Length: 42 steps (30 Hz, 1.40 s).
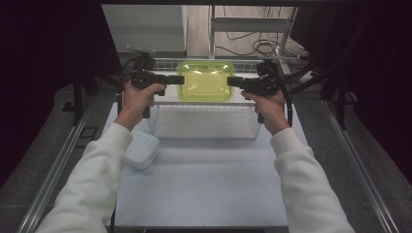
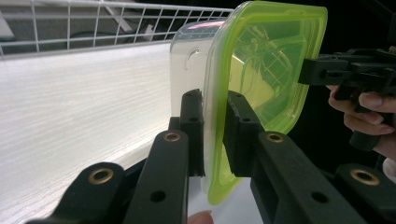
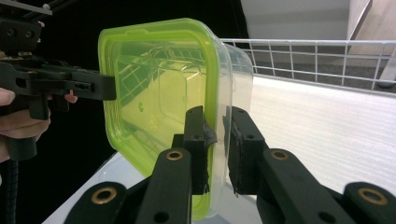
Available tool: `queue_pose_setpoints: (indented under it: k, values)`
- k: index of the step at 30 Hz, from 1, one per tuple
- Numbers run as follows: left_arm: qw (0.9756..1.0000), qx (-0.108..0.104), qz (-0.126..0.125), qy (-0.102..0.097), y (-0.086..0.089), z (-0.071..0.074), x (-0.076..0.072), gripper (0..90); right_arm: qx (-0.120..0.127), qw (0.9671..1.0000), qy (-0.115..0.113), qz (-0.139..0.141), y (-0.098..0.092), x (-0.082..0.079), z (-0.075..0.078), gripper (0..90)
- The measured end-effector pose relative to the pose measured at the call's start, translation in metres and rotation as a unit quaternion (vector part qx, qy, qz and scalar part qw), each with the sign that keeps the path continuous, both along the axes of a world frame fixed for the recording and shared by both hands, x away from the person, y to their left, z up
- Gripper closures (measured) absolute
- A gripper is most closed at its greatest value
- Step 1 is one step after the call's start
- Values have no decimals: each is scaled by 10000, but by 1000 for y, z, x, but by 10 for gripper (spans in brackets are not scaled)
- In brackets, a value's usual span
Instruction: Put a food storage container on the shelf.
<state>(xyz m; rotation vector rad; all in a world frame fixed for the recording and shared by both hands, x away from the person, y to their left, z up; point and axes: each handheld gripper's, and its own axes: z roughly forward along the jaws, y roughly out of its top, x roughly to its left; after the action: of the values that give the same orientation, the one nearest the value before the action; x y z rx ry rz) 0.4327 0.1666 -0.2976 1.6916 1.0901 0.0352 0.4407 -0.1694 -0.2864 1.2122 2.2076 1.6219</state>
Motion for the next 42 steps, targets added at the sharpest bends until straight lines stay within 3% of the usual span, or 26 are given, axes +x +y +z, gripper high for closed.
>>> queue_pose_setpoints:
  k: [6, 9, 10, 11, 12, 19, 22, 26, 29, 30, 31, 35, 38, 40, 41, 42]
  values:
    - [9996, -75, 37, 257, 0, -7, 13, 792, -30, 9997, 223, -18, 1, 13, -5, 784]
    - [9986, -95, 63, 525, 2, -14, 24, 792, -58, 9991, 422, -37, 4, 23, -9, 783]
    - [9986, -95, 63, 525, 2, -14, 24, 792, -58, 9991, 422, -37, 4, 23, -9, 783]
    - [9977, -66, 85, 662, 2, -19, 30, 792, -119, 9983, 561, -51, 6, 29, -12, 782]
    - [9974, -186, 75, 697, 3, -21, 32, 793, -146, 9979, 625, -66, 6, 32, -14, 781]
    - [9944, -469, 159, 929, 6, -25, 47, 789, 102, 9957, 905, -160, 5, 46, -22, 772]
    - [9937, -466, 209, 995, 6, -25, 53, 788, 274, 9940, 1045, -179, 2, 53, -26, 762]
    - [9910, -632, 278, 1150, 7, -29, 59, 780, 470, 9921, 1137, -242, 1, 60, -32, 743]
    - [9873, -775, 395, 1326, 7, -34, 66, 769, 615, 9898, 1238, -336, 2, 66, -37, 726]
    - [9873, -775, 395, 1326, 7, -34, 66, 765, 615, 9898, 1238, -336, 2, 66, -37, 726]
    - [9852, -888, 440, 1397, 7, -37, 69, 761, 664, 9886, 1286, -408, 2, 70, -39, 717]
    - [9839, -970, 456, 1430, 8, -40, 72, 748, 741, 9867, 1352, -508, 3, 74, -42, 705]
    - [9844, -962, 472, 1398, 8, -41, 73, 734, 746, 9869, 1324, -540, 3, 75, -43, 694]
    - [9855, -916, 495, 1342, 6, -42, 72, 706, 698, 9877, 1272, -583, 4, 74, -43, 682]
    - [9876, -798, 579, 1223, 5, -42, 72, 681, 684, 9880, 1246, -602, 5, 73, -43, 671]
    - [9882, -752, 603, 1192, 4, -42, 71, 663, 649, 9884, 1221, -621, 5, 73, -43, 655]
